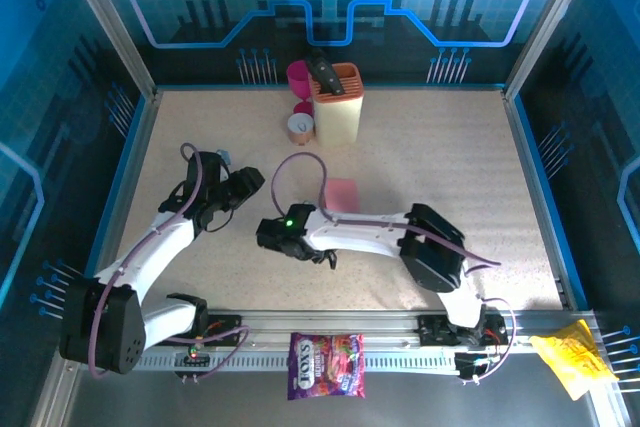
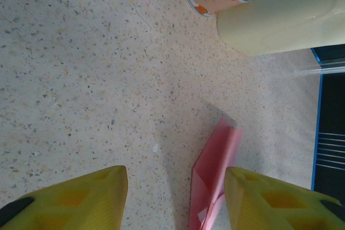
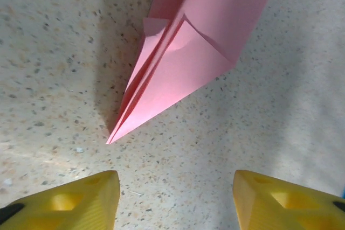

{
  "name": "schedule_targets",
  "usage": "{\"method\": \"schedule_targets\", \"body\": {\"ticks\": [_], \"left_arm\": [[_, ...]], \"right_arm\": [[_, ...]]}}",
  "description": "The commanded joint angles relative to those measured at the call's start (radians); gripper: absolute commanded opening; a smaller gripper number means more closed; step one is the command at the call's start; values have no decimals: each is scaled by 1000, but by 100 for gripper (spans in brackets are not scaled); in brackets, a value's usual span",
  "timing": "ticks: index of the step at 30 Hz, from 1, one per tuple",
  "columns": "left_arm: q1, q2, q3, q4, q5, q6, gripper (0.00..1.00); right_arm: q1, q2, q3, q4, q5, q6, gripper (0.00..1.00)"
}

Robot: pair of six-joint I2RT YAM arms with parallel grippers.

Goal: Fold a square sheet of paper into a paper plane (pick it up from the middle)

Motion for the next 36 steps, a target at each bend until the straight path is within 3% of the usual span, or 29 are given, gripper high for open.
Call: {"method": "schedule_targets", "body": {"ticks": [1, 7, 11, 17, 22, 28, 36], "left_arm": [[8, -1, 8, -17, 68, 17, 54], [-79, 12, 28, -27, 128, 28, 54], [-237, 46, 30, 41, 76, -39, 55], [-491, 209, 69, 225, -5, -152, 56], [-591, 356, 118, 319, -52, -194, 56], [-594, 445, 129, 350, -112, -184, 57], [-585, 500, 121, 469, -68, -195, 56]], "right_arm": [[-100, -218, -87, 134, -134, -61, 60], [-415, -545, -392, 413, -452, -90, 61], [-619, -666, -532, 527, -635, -96, 61], [-788, -691, -652, 631, -777, -95, 61], [-844, -689, -766, 768, -891, -43, 61], [-844, -676, -868, 911, -967, 25, 60], [-845, -687, -940, 972, -969, 61, 59]]}}
